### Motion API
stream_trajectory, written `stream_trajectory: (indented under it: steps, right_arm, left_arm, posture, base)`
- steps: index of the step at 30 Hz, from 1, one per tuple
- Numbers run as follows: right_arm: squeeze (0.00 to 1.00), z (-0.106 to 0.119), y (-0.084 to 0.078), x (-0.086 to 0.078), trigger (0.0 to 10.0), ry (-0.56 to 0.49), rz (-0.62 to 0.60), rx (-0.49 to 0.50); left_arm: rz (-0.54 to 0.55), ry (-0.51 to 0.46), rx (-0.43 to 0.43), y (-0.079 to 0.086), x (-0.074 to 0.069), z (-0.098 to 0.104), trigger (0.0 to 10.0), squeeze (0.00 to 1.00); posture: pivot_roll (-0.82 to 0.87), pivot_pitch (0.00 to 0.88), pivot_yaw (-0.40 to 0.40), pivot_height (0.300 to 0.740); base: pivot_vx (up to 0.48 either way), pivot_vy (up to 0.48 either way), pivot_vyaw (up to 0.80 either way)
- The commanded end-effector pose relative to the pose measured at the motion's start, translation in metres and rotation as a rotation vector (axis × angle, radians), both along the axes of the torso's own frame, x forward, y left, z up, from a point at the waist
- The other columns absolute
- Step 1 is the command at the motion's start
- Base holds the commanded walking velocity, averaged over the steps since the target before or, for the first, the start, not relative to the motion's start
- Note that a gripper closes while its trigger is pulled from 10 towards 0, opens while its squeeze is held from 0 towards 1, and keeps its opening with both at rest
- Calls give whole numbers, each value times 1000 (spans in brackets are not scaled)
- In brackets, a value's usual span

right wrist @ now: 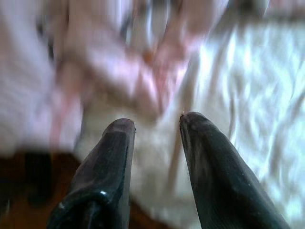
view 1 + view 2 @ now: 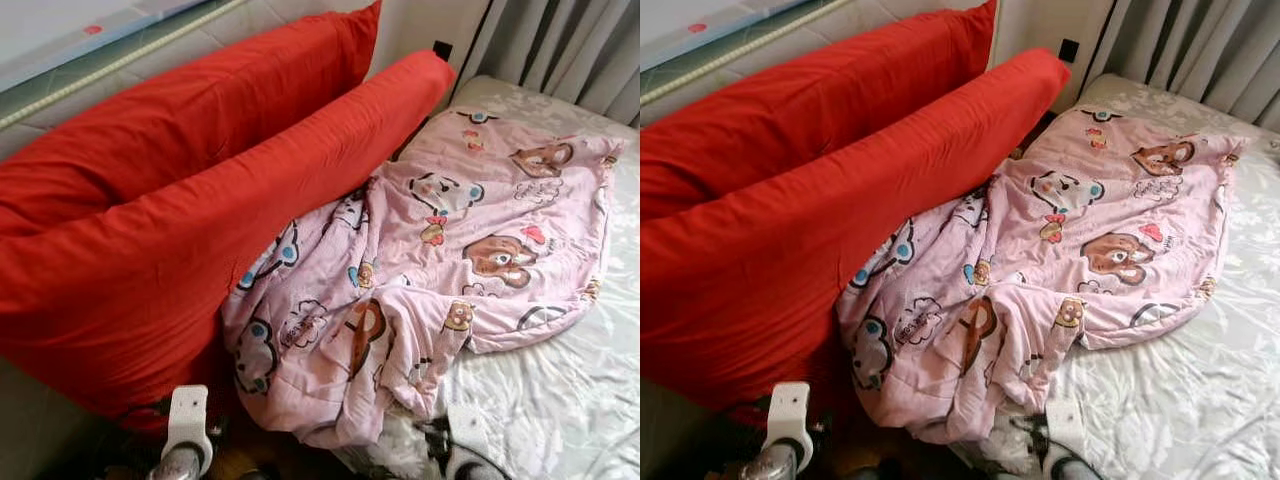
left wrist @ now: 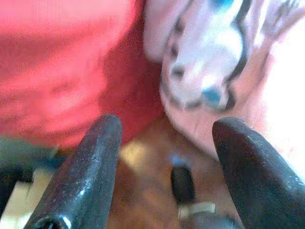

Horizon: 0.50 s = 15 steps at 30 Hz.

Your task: Clean up the room

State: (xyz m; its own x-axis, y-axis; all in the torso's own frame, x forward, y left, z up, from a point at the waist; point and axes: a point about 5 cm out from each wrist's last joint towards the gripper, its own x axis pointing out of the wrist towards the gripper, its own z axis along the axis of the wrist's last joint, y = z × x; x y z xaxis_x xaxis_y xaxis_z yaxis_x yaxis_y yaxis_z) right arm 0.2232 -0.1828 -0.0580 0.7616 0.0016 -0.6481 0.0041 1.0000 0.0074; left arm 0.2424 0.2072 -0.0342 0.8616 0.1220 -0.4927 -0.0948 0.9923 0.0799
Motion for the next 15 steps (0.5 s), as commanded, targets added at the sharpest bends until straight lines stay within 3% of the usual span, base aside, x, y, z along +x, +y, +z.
stream_trajectory:
  steps: [1,6,9,15]
  right_arm:
    - [0,3,-3,1,10000,-36,-23,15]
    - [0,22,1,24,10000,-192,-7,28]
    - [0,44,8,40,10000,-370,29,44]
    - [0,58,12,40,10000,-507,46,32]
  left_arm:
    - [-7,-26,-9,0,-2,0,10000,0]
    - [-34,-141,-6,-2,2,12,10000,0]
    - [-46,-244,-15,-2,-2,21,10000,0]
    - [-48,-330,-11,-1,-11,32,10000,0]
  posture:
    - [-12,205,-56,740]
    - [-9,203,-54,740]
    - [-19,201,-56,740]
    - [-19,200,-67,740]
  base:
    - [0,0,0]
    - [0,0,0]
    - [0,0,0]
    - [0,0,0]
